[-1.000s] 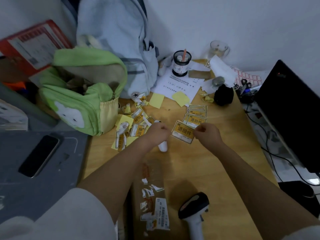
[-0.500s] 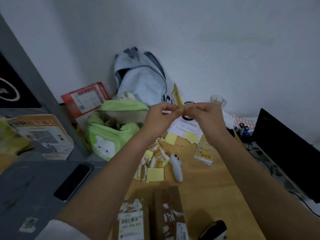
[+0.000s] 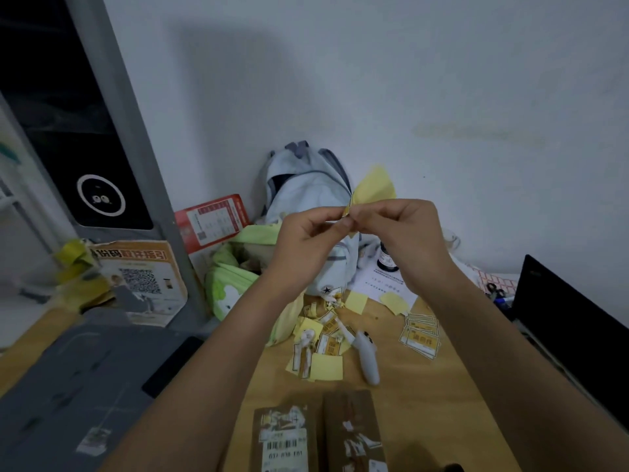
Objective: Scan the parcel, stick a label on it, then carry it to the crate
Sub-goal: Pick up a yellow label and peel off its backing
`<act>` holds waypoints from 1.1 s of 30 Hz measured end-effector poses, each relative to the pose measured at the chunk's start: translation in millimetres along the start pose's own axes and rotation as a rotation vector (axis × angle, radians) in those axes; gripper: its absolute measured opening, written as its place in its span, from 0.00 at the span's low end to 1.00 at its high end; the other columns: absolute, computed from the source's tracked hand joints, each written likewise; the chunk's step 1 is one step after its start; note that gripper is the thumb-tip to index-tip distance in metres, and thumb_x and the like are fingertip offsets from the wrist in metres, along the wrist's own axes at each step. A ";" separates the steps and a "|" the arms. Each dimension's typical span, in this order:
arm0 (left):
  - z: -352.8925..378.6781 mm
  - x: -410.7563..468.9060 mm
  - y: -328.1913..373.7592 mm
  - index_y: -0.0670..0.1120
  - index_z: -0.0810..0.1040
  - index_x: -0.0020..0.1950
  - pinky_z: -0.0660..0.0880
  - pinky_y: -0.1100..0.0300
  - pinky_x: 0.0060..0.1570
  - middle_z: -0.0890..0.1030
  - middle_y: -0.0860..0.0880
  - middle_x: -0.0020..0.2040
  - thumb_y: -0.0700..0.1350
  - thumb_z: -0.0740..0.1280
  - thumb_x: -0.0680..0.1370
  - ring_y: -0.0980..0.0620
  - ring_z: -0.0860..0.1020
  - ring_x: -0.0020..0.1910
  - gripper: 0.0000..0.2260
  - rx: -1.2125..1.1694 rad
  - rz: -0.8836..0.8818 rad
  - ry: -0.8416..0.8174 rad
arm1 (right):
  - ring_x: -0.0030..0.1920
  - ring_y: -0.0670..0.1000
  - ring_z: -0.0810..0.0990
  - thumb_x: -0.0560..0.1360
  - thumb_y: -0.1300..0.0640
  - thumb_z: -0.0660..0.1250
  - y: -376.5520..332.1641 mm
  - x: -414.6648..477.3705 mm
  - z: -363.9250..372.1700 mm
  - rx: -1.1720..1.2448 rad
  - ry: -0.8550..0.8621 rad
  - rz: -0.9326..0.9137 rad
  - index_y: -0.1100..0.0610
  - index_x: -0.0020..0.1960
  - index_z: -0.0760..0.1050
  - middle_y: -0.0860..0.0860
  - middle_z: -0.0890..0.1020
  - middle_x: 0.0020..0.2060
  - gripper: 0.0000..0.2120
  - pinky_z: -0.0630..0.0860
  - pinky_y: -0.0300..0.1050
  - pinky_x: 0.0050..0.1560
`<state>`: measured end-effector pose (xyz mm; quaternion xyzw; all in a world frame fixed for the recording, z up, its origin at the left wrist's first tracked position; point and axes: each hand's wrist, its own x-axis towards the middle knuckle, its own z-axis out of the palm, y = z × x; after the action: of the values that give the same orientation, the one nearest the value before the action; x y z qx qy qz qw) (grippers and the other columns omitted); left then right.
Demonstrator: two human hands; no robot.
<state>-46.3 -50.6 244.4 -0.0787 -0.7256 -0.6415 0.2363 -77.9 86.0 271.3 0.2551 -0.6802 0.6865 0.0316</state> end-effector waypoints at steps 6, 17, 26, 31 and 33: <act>-2.2 -7.9 -1.3 0.39 0.83 0.45 0.78 0.53 0.45 0.83 0.38 0.40 0.41 0.67 0.77 0.48 0.80 0.41 0.08 -0.007 -0.035 0.149 | 0.35 0.43 0.84 0.69 0.64 0.73 -1.6 -8.0 3.2 -0.046 0.006 -0.008 0.56 0.40 0.84 0.45 0.85 0.29 0.04 0.77 0.31 0.38; -23.8 3.7 -9.0 0.49 0.76 0.35 0.74 0.62 0.36 0.78 0.51 0.37 0.42 0.66 0.78 0.56 0.74 0.33 0.11 -0.337 -0.292 0.656 | 0.28 0.38 0.79 0.69 0.66 0.73 10.8 -6.4 -21.4 -0.162 0.148 0.141 0.58 0.43 0.83 0.45 0.82 0.28 0.04 0.77 0.32 0.31; -31.0 0.6 -34.4 0.44 0.71 0.33 0.70 0.63 0.23 0.69 0.50 0.23 0.47 0.70 0.76 0.56 0.68 0.18 0.15 -0.258 -0.359 0.722 | 0.34 0.53 0.78 0.68 0.69 0.72 95.0 3.4 -11.6 -0.253 0.079 0.380 0.57 0.52 0.75 0.53 0.77 0.31 0.16 0.76 0.48 0.40; -33.4 -8.1 -51.7 0.44 0.75 0.37 0.75 0.63 0.24 0.81 0.51 0.27 0.46 0.69 0.76 0.56 0.75 0.20 0.11 -0.249 -0.433 0.621 | 0.35 0.58 0.80 0.68 0.70 0.69 166.4 -2.5 -1.6 -0.316 0.051 0.676 0.61 0.51 0.74 0.58 0.80 0.32 0.14 0.81 0.56 0.44; -36.8 -11.8 -59.4 0.44 0.75 0.39 0.76 0.64 0.25 0.84 0.50 0.31 0.46 0.70 0.75 0.56 0.77 0.22 0.08 -0.239 -0.455 0.602 | 0.32 0.56 0.79 0.69 0.71 0.69 187.7 -7.9 0.7 -0.335 0.005 0.763 0.63 0.49 0.76 0.60 0.80 0.32 0.10 0.80 0.51 0.39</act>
<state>-51.8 -93.8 188.5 0.2490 -0.5429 -0.7517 0.2795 -144.1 74.0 95.9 -0.0256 -0.8281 0.5294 -0.1824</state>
